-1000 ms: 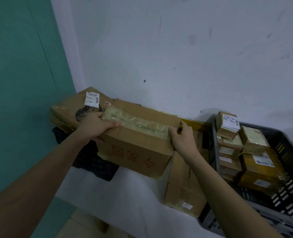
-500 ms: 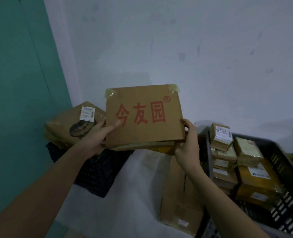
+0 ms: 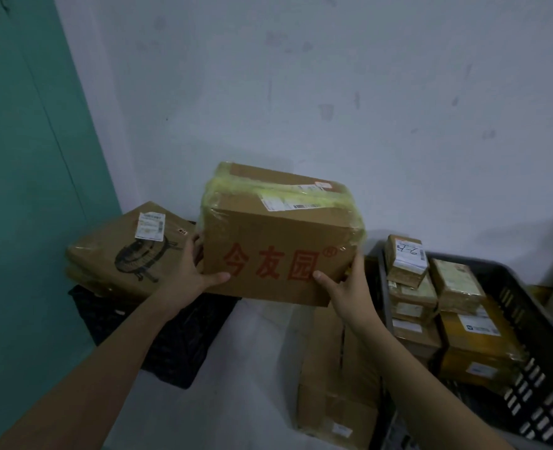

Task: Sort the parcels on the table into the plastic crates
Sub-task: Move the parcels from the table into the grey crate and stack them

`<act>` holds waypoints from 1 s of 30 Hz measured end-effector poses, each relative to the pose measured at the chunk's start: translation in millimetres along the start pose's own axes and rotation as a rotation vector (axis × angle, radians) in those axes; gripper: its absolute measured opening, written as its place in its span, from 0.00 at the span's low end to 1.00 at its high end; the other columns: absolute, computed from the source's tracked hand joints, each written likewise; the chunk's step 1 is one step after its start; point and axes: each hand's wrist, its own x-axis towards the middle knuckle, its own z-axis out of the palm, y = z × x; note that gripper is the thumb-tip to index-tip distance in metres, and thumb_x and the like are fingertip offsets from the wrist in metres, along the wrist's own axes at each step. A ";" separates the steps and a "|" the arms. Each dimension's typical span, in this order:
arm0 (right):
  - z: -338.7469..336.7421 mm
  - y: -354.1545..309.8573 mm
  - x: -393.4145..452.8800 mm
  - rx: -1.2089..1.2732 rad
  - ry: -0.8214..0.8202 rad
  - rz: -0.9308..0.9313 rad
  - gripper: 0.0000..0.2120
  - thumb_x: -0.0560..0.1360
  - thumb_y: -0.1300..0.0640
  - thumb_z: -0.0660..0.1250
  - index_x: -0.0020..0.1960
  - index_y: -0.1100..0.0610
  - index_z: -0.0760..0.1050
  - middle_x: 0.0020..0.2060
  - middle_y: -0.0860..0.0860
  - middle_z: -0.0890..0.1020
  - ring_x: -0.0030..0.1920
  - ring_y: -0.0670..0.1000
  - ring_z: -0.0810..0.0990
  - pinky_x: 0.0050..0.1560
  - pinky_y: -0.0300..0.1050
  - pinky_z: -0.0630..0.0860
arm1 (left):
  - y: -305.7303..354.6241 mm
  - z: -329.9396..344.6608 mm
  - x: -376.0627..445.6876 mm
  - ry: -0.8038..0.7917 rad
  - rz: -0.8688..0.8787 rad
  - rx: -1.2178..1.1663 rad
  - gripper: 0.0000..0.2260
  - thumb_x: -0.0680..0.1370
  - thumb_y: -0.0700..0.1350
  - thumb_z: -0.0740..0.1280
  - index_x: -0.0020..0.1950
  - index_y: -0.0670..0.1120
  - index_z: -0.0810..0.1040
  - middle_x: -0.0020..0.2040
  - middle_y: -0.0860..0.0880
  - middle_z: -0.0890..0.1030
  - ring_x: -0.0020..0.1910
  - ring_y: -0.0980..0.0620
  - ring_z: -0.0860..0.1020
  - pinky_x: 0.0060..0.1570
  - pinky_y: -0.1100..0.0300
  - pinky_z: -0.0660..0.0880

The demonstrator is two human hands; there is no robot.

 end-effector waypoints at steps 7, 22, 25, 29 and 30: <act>-15.8 14.1 -5.7 -0.179 0.143 -0.100 0.32 0.73 0.65 0.74 0.69 0.47 0.63 0.61 0.40 0.74 0.66 0.48 0.74 0.64 0.50 0.74 | 25.9 2.4 6.9 -0.177 -0.224 -0.317 0.27 0.74 0.74 0.59 0.66 0.60 0.78 0.63 0.55 0.81 0.63 0.51 0.79 0.63 0.44 0.74; -35.2 -24.8 9.0 -0.150 -0.162 0.190 0.44 0.69 0.34 0.72 0.77 0.45 0.56 0.72 0.47 0.69 0.67 0.49 0.73 0.59 0.47 0.78 | 12.4 29.3 37.1 0.086 -0.044 -0.401 0.20 0.77 0.45 0.72 0.68 0.55 0.76 0.57 0.49 0.84 0.57 0.47 0.83 0.57 0.47 0.78; -36.0 -43.6 12.5 -0.103 -0.074 0.162 0.36 0.74 0.37 0.67 0.77 0.43 0.56 0.68 0.45 0.70 0.62 0.49 0.75 0.49 0.43 0.78 | 16.4 41.2 40.6 0.066 -0.006 -0.370 0.22 0.77 0.45 0.72 0.70 0.52 0.74 0.58 0.49 0.84 0.56 0.49 0.83 0.56 0.50 0.79; -49.0 -63.0 11.2 -0.052 0.125 0.156 0.29 0.78 0.41 0.66 0.74 0.46 0.60 0.61 0.45 0.77 0.55 0.46 0.80 0.40 0.37 0.81 | 33.2 63.6 43.1 -0.021 0.017 -0.345 0.21 0.76 0.48 0.73 0.68 0.52 0.76 0.57 0.52 0.84 0.55 0.52 0.83 0.54 0.55 0.79; -55.6 -65.3 8.3 -0.066 0.176 0.160 0.27 0.78 0.41 0.65 0.73 0.46 0.60 0.58 0.44 0.77 0.54 0.45 0.80 0.38 0.36 0.81 | 39.3 69.8 43.1 -0.042 0.032 -0.352 0.19 0.76 0.47 0.73 0.66 0.51 0.77 0.56 0.52 0.84 0.53 0.54 0.83 0.51 0.59 0.79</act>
